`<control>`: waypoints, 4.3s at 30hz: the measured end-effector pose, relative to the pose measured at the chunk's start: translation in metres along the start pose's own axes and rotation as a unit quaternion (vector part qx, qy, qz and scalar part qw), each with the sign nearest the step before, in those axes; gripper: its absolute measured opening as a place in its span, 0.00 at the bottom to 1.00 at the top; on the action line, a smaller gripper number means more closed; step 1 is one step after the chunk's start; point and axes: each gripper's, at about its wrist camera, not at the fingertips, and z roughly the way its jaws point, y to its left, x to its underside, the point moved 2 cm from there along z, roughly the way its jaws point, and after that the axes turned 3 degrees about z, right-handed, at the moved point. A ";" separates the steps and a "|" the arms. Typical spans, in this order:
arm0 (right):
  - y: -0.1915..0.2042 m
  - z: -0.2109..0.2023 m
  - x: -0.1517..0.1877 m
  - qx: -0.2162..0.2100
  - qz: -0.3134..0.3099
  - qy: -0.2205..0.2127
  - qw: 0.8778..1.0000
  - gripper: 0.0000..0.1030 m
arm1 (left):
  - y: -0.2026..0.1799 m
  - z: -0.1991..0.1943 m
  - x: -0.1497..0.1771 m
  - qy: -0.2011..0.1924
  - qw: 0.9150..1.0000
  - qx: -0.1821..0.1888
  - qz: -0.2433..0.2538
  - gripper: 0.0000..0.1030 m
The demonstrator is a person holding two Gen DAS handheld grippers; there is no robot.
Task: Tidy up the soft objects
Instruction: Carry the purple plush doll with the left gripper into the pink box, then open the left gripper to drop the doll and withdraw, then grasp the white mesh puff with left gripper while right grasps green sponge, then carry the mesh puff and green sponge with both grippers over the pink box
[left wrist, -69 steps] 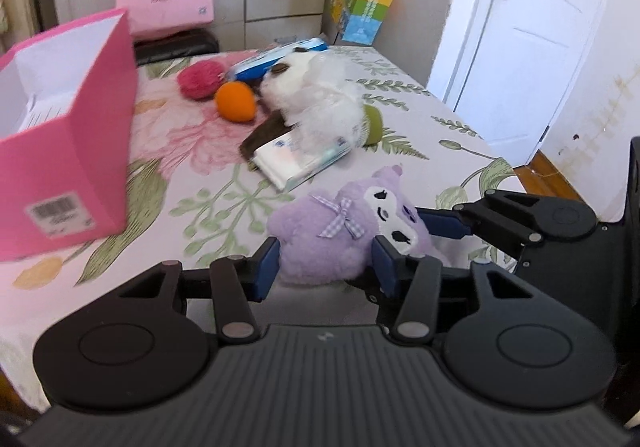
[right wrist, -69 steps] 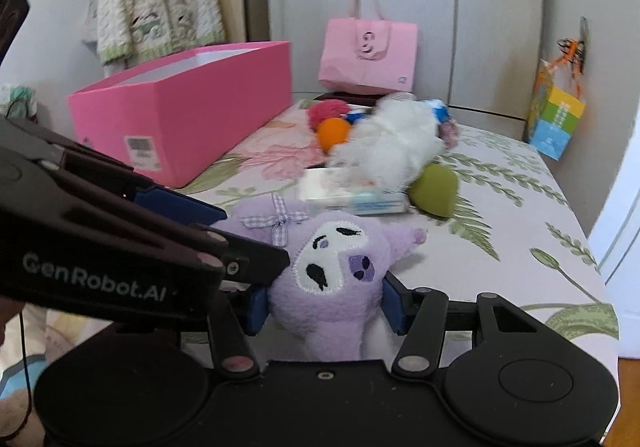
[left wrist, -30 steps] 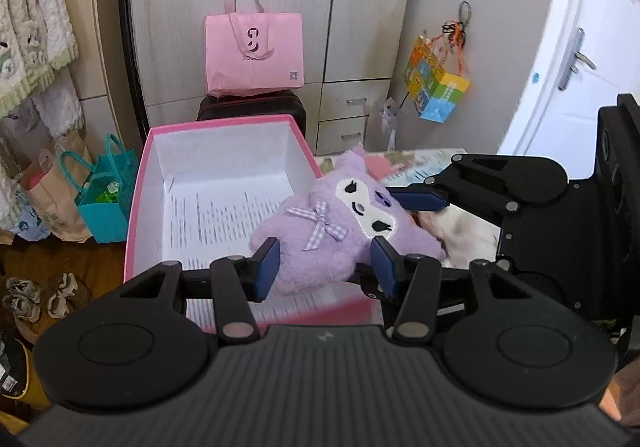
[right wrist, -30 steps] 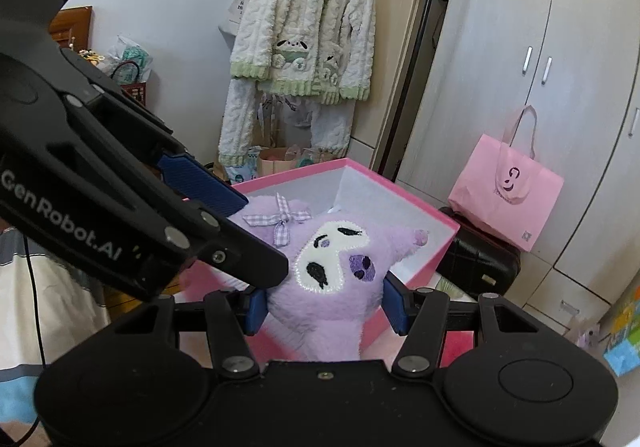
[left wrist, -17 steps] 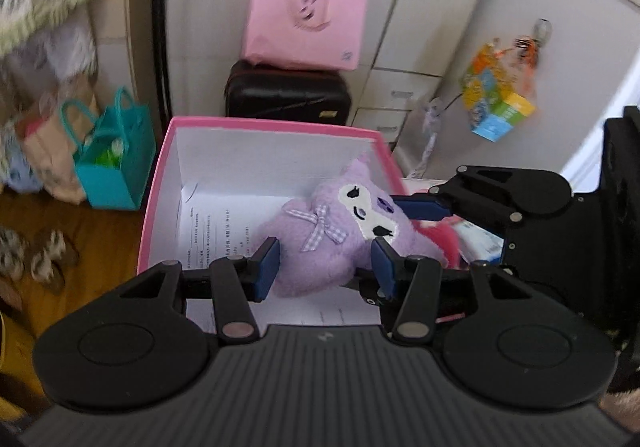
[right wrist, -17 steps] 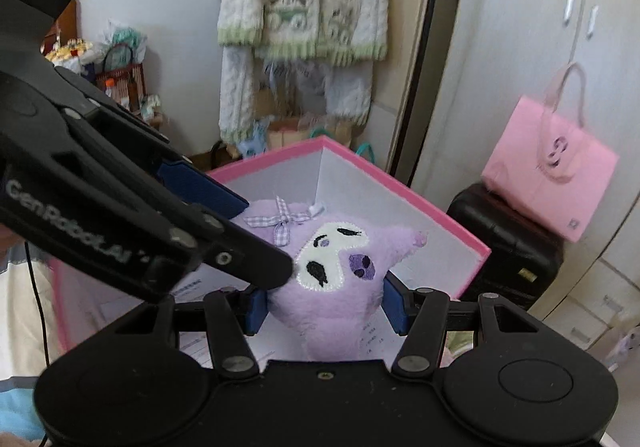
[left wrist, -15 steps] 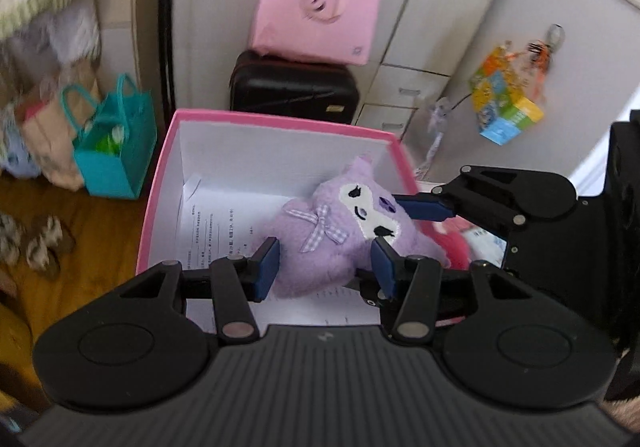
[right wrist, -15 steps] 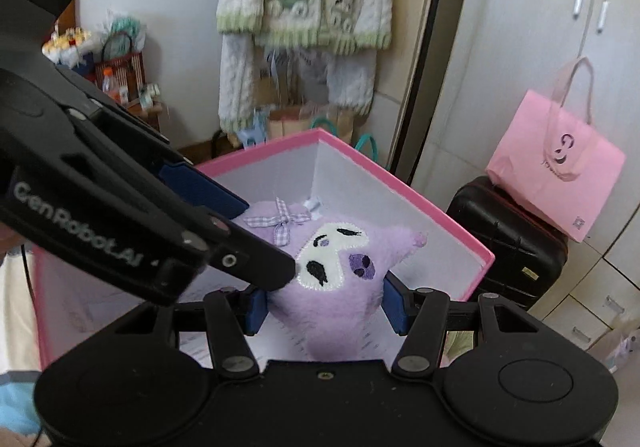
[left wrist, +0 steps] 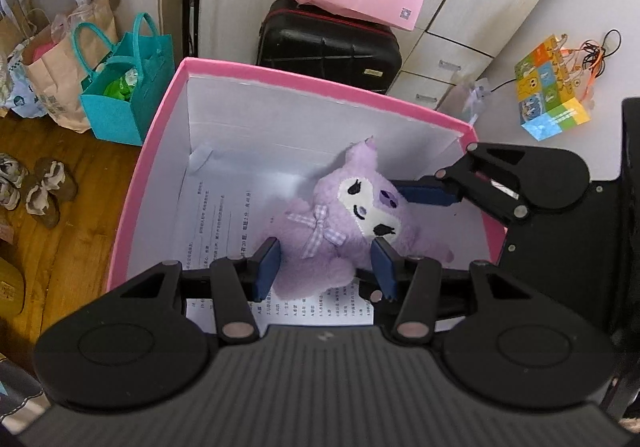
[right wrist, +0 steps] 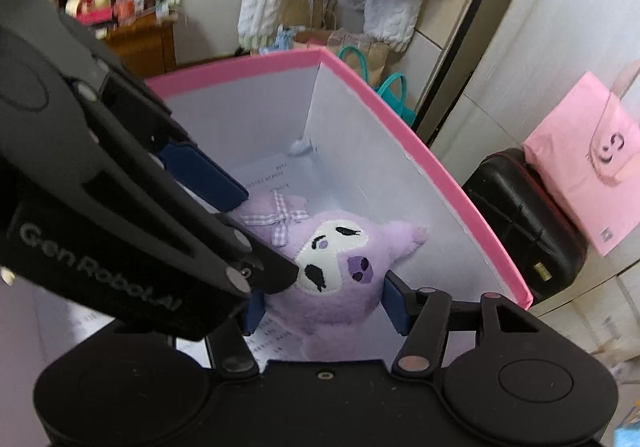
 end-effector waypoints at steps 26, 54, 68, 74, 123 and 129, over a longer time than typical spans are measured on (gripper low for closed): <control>0.018 -0.143 0.041 -0.007 0.067 -0.085 0.994 0.72 | -0.059 -0.156 0.051 -0.088 0.986 0.004 0.140 0.57; 0.064 -0.303 0.222 0.095 0.177 -0.113 0.973 0.72 | -0.190 -0.223 0.200 -0.089 0.939 0.121 0.309 0.65; 0.060 -0.287 0.316 0.130 0.220 -0.152 0.955 0.72 | -0.243 -0.135 0.215 -0.040 0.934 0.169 0.314 0.65; 0.047 -0.261 0.338 0.147 0.230 -0.170 0.947 0.72 | -0.254 -0.090 0.213 -0.039 0.936 0.163 0.310 0.65; 0.007 -0.164 0.377 0.175 0.394 -0.186 0.883 0.43 | -0.238 -0.027 0.218 -0.181 0.957 0.106 0.198 0.41; 0.033 -0.180 0.375 0.187 0.377 -0.189 0.887 0.43 | -0.219 -0.045 0.232 -0.174 0.962 0.087 0.191 0.41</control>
